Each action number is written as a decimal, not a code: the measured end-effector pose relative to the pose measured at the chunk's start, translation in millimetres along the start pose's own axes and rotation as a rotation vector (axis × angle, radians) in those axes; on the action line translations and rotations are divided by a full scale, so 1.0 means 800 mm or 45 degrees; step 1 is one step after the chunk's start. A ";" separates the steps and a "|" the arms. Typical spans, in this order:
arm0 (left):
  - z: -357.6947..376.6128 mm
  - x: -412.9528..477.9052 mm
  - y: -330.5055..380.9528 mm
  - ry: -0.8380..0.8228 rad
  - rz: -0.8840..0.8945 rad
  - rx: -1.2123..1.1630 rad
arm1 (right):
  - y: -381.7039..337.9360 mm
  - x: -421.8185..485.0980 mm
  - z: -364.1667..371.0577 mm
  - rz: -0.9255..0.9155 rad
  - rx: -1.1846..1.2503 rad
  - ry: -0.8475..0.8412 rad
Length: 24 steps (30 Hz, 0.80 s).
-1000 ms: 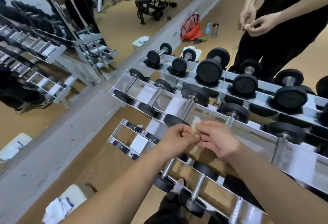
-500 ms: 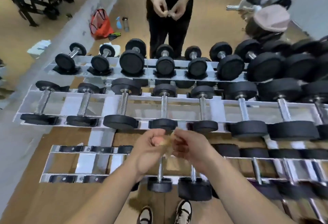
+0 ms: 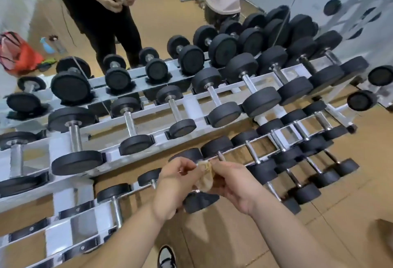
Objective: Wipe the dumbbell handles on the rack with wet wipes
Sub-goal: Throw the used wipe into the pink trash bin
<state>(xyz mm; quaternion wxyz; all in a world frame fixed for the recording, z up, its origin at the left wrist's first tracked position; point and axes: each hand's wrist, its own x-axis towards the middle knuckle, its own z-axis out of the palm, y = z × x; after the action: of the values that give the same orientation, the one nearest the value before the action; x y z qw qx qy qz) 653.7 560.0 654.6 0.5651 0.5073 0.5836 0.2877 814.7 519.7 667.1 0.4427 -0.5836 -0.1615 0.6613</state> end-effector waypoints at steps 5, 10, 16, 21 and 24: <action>0.133 -0.047 0.006 -0.308 0.016 -0.069 | 0.021 -0.073 -0.127 0.036 0.127 0.030; 0.352 -0.127 0.009 -0.700 -0.090 -0.047 | 0.061 -0.186 -0.331 -0.059 0.313 0.344; 0.596 -0.246 0.010 -1.021 -0.124 0.130 | 0.119 -0.323 -0.545 -0.086 0.567 0.779; 0.734 -0.297 0.006 -1.186 -0.137 0.328 | 0.145 -0.390 -0.665 -0.086 0.753 0.883; 0.794 -0.305 0.014 -1.229 -0.157 0.403 | 0.140 -0.404 -0.722 -0.093 0.912 0.853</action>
<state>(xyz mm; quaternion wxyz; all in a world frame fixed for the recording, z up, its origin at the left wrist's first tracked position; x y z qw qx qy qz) 1223.5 189.0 630.1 0.7023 0.6264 0.3214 -0.1051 1275.4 32.3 634.3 0.6660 -0.5693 0.2068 0.4354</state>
